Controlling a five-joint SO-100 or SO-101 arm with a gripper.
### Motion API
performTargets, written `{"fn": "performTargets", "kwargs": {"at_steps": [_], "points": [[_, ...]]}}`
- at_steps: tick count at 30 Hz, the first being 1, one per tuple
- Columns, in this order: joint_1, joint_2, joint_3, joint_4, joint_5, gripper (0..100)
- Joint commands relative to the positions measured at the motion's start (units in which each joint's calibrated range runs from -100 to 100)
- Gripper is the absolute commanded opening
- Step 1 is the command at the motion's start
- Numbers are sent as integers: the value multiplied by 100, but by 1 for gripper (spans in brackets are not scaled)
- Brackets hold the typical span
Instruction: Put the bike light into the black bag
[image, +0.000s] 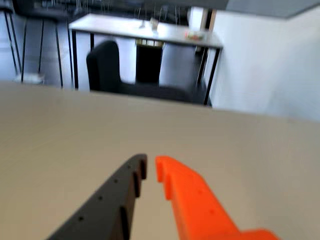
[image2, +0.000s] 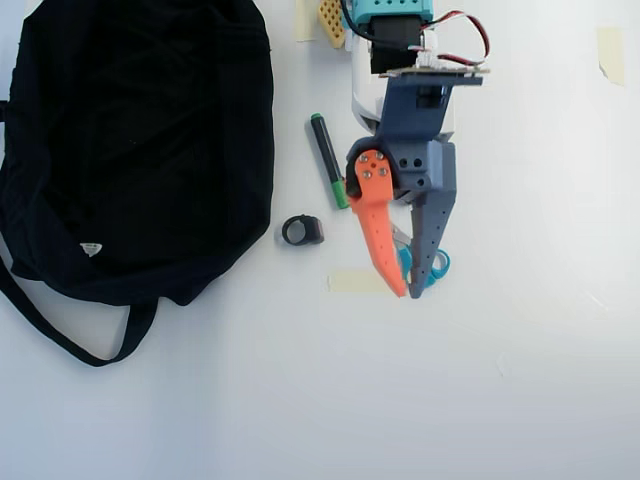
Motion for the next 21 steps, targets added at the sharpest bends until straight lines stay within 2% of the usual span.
{"fn": "performTargets", "kwargs": {"at_steps": [1, 6, 11, 21], "points": [[-56, -162, -97, -17, -17, 2], [-79, -170, -34, 60, -12, 2], [-19, -170, -70, 594, 30, 2], [-4, -179, 101, 680, 46, 2]]}}
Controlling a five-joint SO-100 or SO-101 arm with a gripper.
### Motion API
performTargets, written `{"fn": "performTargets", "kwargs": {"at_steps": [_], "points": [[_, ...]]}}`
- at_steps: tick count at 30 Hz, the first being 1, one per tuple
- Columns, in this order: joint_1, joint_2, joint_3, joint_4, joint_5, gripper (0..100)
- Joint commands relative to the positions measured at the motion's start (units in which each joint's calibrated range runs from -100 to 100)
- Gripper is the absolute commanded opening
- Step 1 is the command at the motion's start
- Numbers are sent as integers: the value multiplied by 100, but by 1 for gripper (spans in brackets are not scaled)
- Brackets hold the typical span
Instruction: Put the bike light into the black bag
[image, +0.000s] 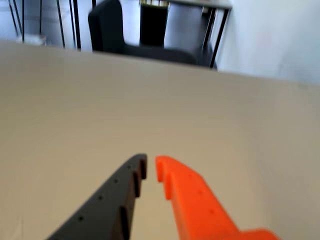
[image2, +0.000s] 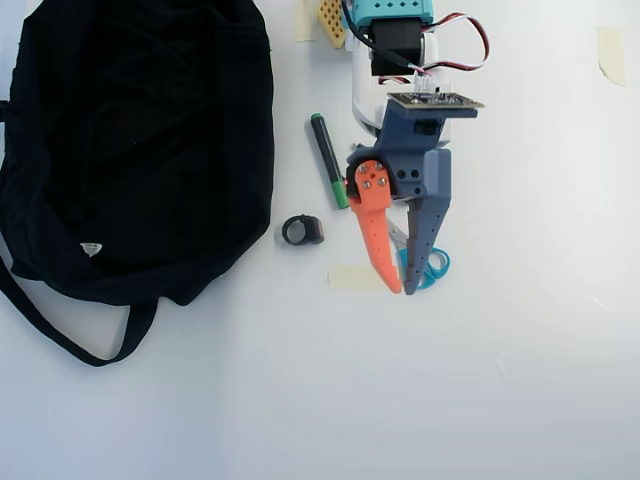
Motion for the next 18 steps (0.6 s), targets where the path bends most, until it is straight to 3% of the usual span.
{"fn": "performTargets", "kwargs": {"at_steps": [1, 4, 9, 18], "points": [[18, -170, -22, 28, 31, 2], [10, -170, -4, 174, 115, 2], [3, -179, -112, 1492, 524, 2], [325, -112, -112, 3723, 267, 2]]}}
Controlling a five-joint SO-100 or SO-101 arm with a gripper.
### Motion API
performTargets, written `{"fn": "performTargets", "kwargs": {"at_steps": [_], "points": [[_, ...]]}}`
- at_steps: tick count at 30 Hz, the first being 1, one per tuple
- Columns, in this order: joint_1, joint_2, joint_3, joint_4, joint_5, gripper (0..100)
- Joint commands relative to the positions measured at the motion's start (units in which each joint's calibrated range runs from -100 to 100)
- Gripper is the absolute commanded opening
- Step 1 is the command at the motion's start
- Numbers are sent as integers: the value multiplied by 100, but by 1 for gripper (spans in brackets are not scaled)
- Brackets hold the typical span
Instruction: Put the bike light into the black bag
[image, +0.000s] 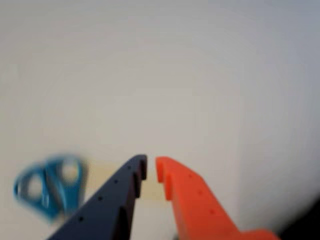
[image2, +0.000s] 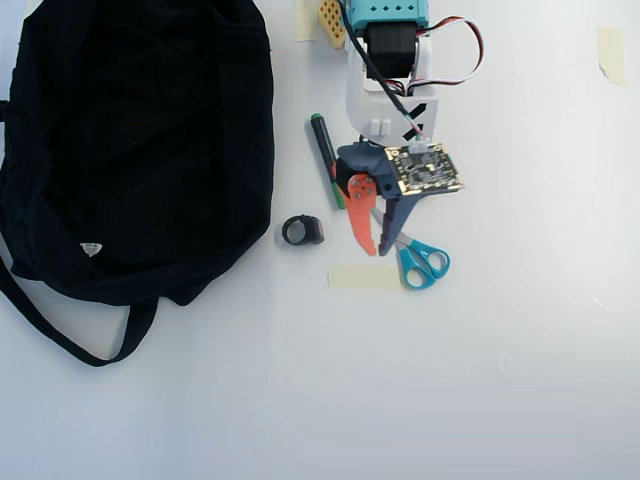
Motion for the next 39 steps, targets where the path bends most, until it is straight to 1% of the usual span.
{"fn": "performTargets", "kwargs": {"at_steps": [1, 6, 10, 14, 18, 22, 25, 32, 35, 37, 39], "points": [[193, -112, -136, 881, -195, 2], [350, -87, -136, 1553, -316, 2], [462, 145, -136, 1647, -258, 3], [492, 643, -145, 1604, 25, 3], [619, 900, -316, 1647, 140, 3], [716, 917, -253, 1639, 297, 10], [769, 975, -226, 1639, 271, 13], [761, 1241, -325, 1578, 261, 18], [761, 1274, -325, 1423, 224, 17], [776, 1265, -325, 1423, 25, 14], [776, 1274, -325, 1423, 14, 13]]}}
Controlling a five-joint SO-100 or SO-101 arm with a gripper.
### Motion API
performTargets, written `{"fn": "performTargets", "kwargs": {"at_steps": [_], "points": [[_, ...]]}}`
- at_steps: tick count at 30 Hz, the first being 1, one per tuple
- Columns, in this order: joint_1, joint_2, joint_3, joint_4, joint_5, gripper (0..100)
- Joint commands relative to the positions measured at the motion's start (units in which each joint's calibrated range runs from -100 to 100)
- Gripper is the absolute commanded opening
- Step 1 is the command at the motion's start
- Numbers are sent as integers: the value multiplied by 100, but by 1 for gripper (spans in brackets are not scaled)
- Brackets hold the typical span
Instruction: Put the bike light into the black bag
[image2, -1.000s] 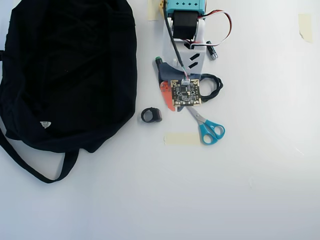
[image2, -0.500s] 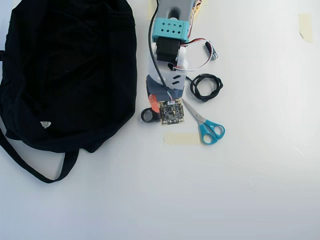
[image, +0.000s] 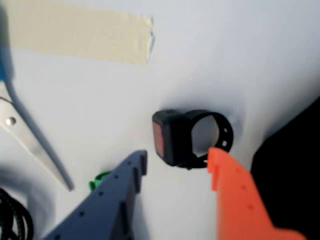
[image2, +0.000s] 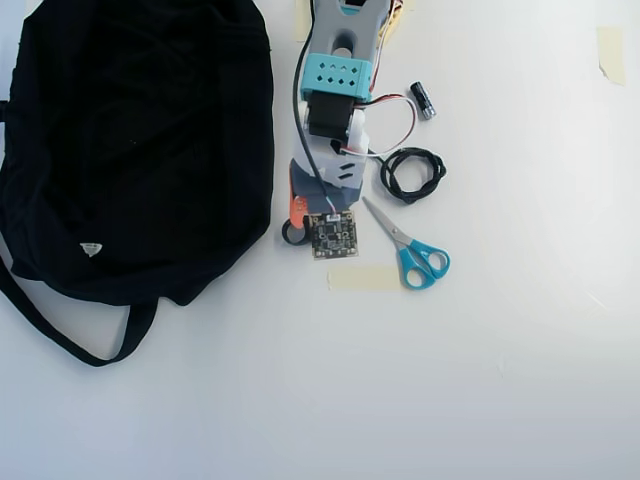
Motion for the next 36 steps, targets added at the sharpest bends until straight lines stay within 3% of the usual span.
{"fn": "performTargets", "kwargs": {"at_steps": [1, 11, 15, 22, 36], "points": [[-3, -71, -285, -62, -72, 12], [12, -63, -186, -36, -98, 8], [12, -63, -186, 188, -62, 10], [12, -38, -186, 291, 59, 20], [-55, 501, -420, 274, 64, 21]]}}
